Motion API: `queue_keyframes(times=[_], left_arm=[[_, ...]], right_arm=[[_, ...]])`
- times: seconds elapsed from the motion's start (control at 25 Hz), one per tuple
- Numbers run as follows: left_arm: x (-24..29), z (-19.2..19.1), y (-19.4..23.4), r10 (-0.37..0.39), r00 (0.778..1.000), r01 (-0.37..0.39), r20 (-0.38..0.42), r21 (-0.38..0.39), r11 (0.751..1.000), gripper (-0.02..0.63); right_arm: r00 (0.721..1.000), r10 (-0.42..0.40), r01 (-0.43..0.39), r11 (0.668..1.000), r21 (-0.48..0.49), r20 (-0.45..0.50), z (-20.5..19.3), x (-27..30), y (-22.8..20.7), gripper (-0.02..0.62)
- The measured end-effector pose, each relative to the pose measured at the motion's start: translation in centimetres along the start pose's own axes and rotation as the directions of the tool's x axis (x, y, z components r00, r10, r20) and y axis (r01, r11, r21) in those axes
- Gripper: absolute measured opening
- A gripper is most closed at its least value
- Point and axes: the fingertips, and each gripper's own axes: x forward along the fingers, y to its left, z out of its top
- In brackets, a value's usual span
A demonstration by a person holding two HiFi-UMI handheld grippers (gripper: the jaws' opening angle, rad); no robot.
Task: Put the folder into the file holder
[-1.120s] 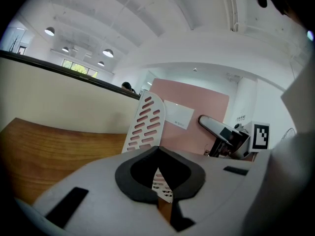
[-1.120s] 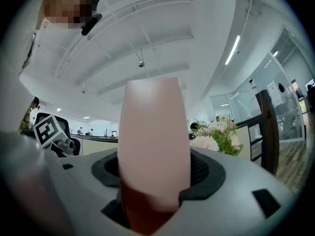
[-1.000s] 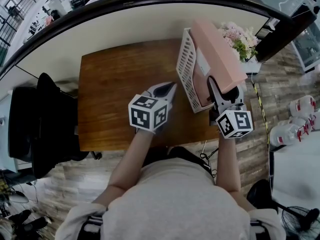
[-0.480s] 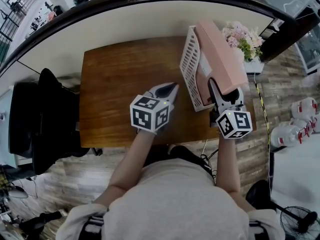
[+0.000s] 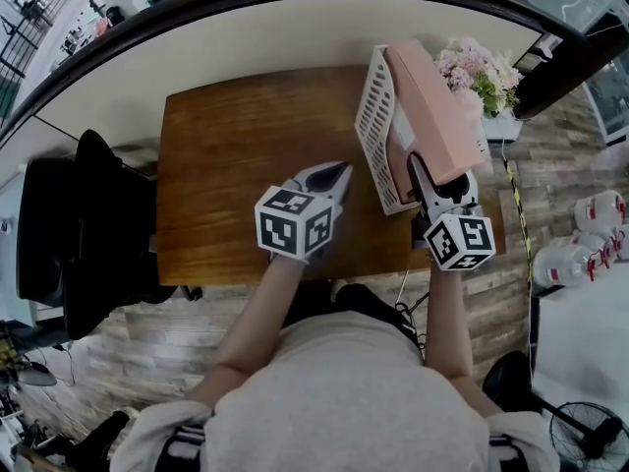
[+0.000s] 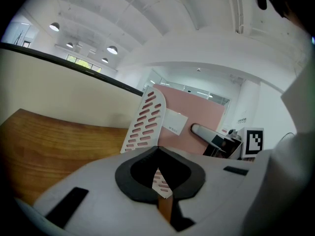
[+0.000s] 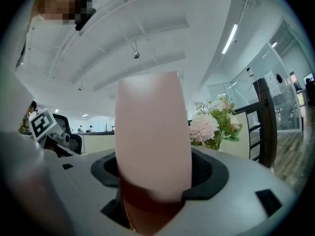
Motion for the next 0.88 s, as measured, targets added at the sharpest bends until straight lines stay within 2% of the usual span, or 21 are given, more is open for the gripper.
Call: queue_keyframes(times=[0.68, 0.88], left_arm=[[-0.2, -1.8, -0.7, -0.013, 0.999, 0.012, -0.031, -0.017, 1.0, 0.011], [-0.4, -2.2, -0.7, -0.014, 0.999, 0.014, -0.036, -0.019, 1.0, 0.011]], right_arm=[[1.0, -0.013, 0.014, 0.999, 0.029, -0.012, -0.7, -0.5, 0.2, 0.337], [0.999, -0.043, 0.045, 0.996, 0.081, -0.026, -1.1, -0.7, -0.1, 0.363]])
